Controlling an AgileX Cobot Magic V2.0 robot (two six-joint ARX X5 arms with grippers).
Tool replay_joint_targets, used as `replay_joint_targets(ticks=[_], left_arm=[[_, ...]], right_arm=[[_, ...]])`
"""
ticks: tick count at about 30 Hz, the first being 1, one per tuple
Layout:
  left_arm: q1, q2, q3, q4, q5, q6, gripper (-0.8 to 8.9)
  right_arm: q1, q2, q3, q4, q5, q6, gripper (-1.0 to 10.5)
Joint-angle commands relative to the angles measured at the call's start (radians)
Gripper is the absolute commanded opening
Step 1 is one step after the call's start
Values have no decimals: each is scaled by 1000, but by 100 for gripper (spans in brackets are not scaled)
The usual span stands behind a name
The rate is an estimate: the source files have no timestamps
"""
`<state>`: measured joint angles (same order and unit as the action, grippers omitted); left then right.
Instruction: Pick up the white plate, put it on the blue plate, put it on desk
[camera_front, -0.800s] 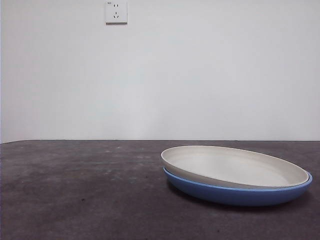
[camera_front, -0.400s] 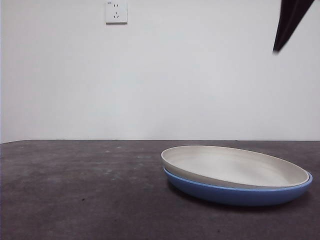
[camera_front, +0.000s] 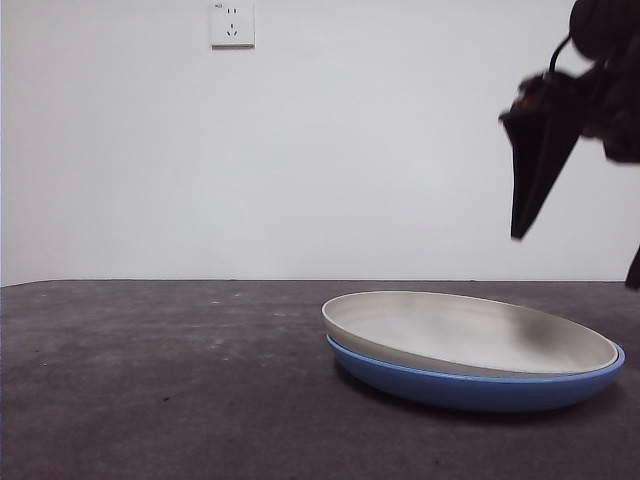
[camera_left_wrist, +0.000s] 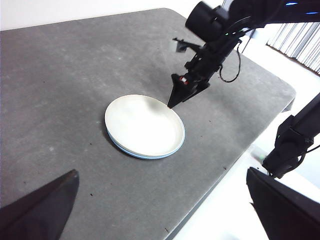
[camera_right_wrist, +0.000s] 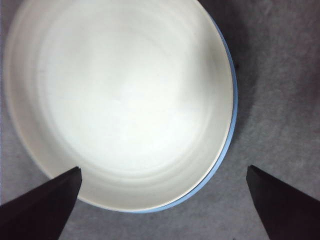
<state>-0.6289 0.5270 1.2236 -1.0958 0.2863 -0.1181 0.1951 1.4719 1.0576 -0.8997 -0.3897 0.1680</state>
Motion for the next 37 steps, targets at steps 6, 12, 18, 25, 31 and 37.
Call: replay_joint_targets(ticks=[6, 12, 18, 25, 31, 37], left_arm=[[-6, 2, 11, 12, 3, -3, 626], [-6, 2, 11, 19, 3, -3, 626], [-6, 2, 11, 19, 2, -3, 626], [-6, 2, 11, 19, 2, -3, 626], [-6, 2, 11, 19, 2, -3, 626], [-6, 2, 11, 19, 2, -3, 626]], right_arm=[[-29, 136, 17, 45, -3, -43, 606], [-40, 190, 17, 85, -3, -56, 606], [-45, 235, 17, 122, -40, -63, 510], [-48, 252, 17, 123, -40, -73, 273], [-49, 253, 17, 122, -39, -76, 132], [-56, 254, 17, 122, -21, -76, 84]])
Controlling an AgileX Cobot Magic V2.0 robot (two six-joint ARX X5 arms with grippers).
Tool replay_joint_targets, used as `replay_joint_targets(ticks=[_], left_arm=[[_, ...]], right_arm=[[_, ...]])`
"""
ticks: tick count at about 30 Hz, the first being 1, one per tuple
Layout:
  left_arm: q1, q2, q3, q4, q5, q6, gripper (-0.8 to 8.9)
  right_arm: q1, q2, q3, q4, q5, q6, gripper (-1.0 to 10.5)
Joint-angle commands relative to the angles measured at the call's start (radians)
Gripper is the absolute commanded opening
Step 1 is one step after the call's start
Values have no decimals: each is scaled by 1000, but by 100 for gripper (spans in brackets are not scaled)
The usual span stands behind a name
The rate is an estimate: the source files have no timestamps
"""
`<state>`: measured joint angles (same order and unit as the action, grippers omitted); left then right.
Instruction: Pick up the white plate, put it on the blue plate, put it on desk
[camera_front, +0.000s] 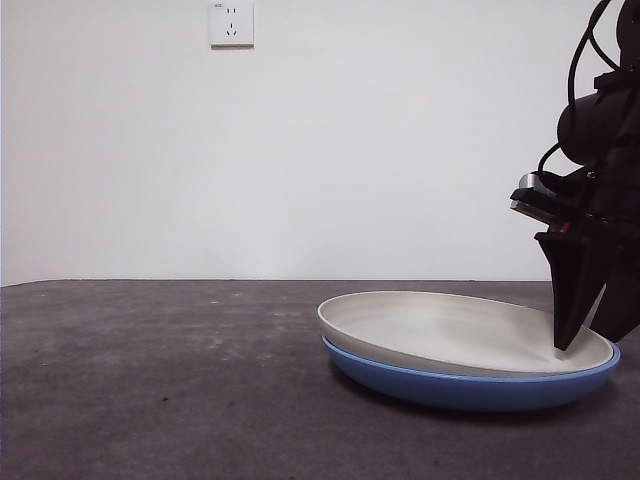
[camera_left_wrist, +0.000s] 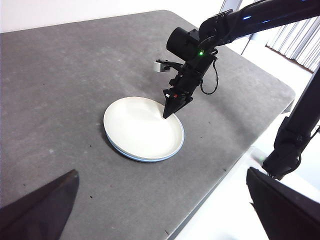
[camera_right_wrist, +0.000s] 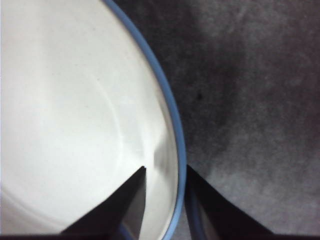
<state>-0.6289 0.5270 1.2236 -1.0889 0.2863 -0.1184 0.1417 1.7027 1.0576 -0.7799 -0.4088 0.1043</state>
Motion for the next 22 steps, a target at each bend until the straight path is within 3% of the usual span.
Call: replay_joint_targets(ticks=[1, 10, 18, 22], left_arm=[[-6, 2, 11, 12, 2, -3, 626], [-6, 2, 11, 11, 2, -3, 626], [-6, 2, 11, 12, 2, -3, 626], [-6, 2, 11, 12, 2, -2, 626]], right_arm=[[-5, 23, 17, 2, -2, -12, 63], [-39, 23, 17, -11, -8, -12, 11], [-82, 18, 28, -33, -122, -7, 11], [-87, 9, 67, -69, -124, -8, 11]])
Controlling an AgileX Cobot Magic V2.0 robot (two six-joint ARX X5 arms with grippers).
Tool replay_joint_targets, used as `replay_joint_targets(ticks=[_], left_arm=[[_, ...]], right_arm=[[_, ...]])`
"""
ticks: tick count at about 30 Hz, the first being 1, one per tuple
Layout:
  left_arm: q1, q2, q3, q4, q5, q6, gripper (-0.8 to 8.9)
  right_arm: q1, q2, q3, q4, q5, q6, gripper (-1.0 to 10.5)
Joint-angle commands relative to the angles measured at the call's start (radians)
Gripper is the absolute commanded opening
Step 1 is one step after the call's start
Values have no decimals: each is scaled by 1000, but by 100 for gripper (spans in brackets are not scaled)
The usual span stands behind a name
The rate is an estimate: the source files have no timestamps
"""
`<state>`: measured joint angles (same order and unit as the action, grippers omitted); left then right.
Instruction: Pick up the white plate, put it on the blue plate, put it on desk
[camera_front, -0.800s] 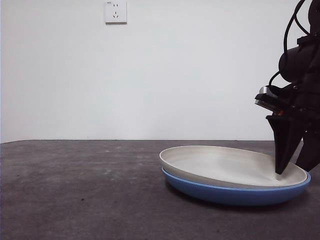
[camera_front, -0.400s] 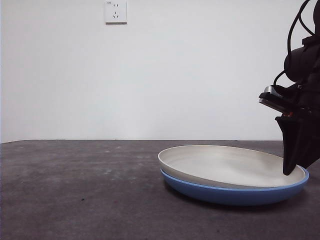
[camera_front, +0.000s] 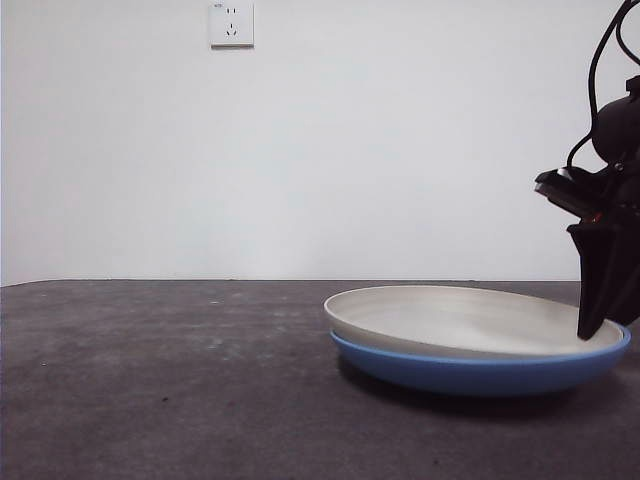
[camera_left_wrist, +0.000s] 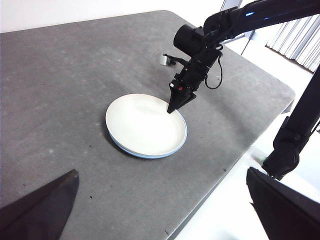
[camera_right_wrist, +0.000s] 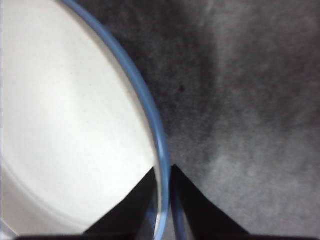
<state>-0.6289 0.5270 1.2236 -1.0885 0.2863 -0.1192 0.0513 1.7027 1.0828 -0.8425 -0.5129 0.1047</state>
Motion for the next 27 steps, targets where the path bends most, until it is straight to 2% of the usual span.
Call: replay_joint_targets(ticks=[1, 5, 12, 17, 23, 27], left_arm=[[-6, 2, 11, 12, 2, -1, 626], [-6, 2, 11, 17, 2, 3, 626], [-6, 2, 11, 28, 2, 7, 626], [-6, 2, 11, 41, 2, 24, 626], [-6, 2, 11, 42, 2, 29, 626], [-6, 2, 11, 41, 2, 29, 626]], right_arm=[[3, 8, 55, -19, -25, -8, 11], [13, 8, 120, -68, -64, -7, 11], [85, 8, 193, -92, -56, 40, 11], [182, 13, 196, -42, -2, 97, 11], [265, 58, 196, 28, 0, 170, 11], [296, 109, 197, 45, 2, 184, 11]])
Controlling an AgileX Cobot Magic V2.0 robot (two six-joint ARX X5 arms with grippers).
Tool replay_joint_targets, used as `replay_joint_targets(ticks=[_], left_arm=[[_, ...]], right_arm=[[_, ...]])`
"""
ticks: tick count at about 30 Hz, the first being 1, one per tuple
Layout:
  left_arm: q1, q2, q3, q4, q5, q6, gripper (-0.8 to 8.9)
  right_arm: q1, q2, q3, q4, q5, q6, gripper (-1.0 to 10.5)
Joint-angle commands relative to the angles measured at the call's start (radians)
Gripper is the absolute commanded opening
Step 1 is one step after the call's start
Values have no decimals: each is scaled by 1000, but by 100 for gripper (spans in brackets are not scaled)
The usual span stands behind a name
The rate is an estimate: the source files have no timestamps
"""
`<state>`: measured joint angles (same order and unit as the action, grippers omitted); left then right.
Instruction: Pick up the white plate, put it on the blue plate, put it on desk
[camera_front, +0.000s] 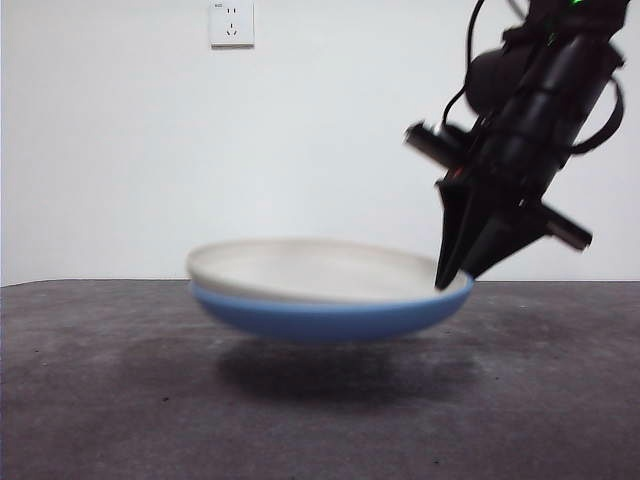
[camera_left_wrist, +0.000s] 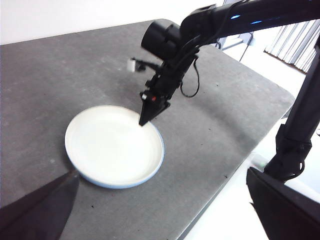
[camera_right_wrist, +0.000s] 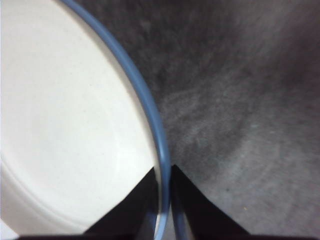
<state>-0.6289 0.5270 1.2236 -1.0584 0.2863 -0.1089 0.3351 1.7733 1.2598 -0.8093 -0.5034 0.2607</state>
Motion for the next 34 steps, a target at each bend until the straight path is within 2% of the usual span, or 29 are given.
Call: replay_joint_targets(ticks=[1, 12, 21, 27, 31, 34], left_arm=[[-6, 2, 11, 11, 2, 18, 626], [-6, 2, 11, 10, 2, 16, 626], [-6, 2, 11, 9, 2, 15, 626], [-6, 2, 11, 9, 2, 15, 626], [-6, 2, 11, 9, 2, 18, 626], [-6, 2, 11, 9, 2, 19, 626]], right_arm=[[18, 50, 20, 17, -8, 31, 11], [36, 150, 20, 45, -2, 42, 11], [40, 169, 19, 39, -20, 16, 20], [38, 165, 27, 36, -15, 11, 299], [27, 132, 51, -1, 16, -4, 374], [19, 81, 92, -73, 99, -30, 419]])
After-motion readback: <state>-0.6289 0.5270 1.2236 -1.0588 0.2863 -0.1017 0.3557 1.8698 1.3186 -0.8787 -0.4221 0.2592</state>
